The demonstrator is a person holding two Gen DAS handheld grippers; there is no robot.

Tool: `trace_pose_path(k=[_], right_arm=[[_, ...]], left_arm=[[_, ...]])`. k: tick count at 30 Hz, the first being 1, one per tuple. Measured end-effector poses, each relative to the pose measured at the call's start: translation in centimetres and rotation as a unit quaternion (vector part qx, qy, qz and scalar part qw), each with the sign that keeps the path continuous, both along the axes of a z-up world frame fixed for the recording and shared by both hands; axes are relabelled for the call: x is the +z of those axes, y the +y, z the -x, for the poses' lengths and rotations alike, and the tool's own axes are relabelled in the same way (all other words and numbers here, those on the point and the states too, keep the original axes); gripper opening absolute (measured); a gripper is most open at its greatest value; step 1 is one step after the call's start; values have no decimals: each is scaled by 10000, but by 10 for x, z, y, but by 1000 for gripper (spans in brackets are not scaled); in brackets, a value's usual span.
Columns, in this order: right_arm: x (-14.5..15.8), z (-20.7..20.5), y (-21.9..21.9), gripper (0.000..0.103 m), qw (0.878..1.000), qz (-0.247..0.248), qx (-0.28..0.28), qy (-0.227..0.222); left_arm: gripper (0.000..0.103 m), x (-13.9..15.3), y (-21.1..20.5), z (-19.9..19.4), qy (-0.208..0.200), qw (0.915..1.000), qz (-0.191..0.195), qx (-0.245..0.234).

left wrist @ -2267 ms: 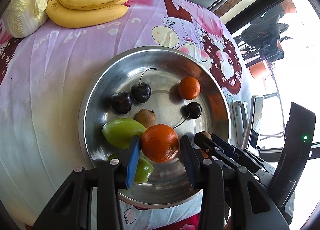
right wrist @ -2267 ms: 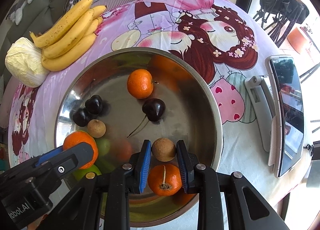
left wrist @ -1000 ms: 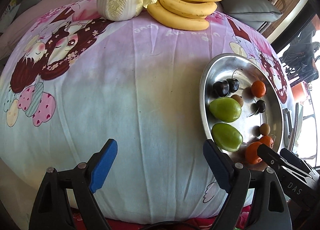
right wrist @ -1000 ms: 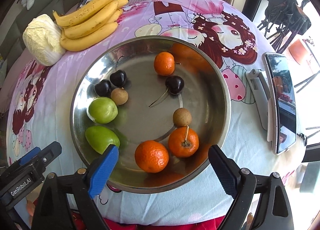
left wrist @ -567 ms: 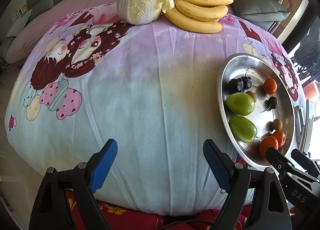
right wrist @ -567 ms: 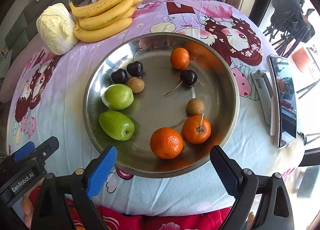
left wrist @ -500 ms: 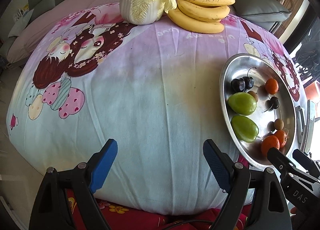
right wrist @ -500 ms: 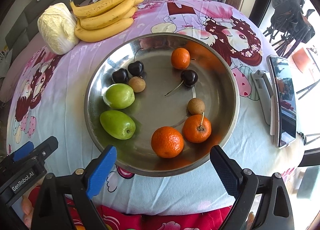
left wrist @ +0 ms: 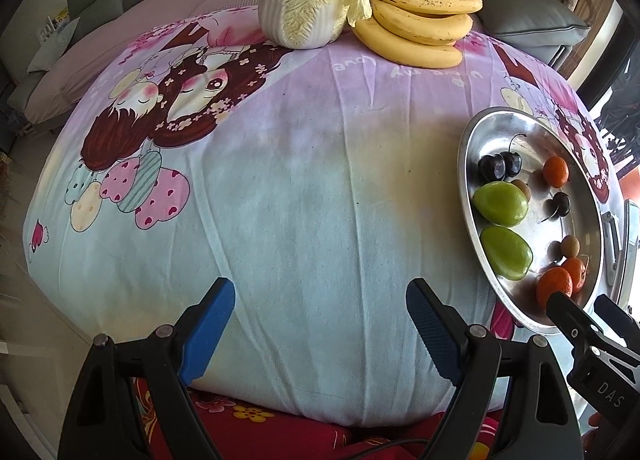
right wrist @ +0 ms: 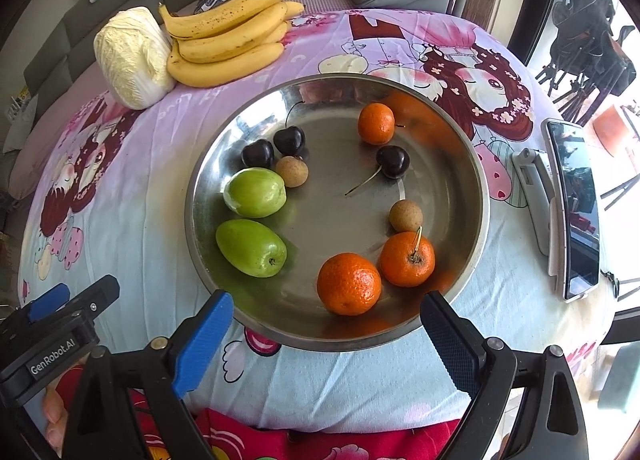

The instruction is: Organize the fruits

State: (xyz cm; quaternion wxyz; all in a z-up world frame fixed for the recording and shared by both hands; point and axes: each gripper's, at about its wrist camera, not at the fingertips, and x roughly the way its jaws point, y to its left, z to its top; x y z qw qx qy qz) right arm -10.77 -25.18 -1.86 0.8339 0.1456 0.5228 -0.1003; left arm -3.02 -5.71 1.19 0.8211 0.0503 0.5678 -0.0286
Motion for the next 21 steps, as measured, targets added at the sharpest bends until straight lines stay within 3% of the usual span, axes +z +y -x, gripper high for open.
trace_pose_path(k=[21], right_arm=[[-4,0,-3,96,10000,-22,-23,7]], left_arm=[[88,-7,2,-1,97,9998,-123,87]])
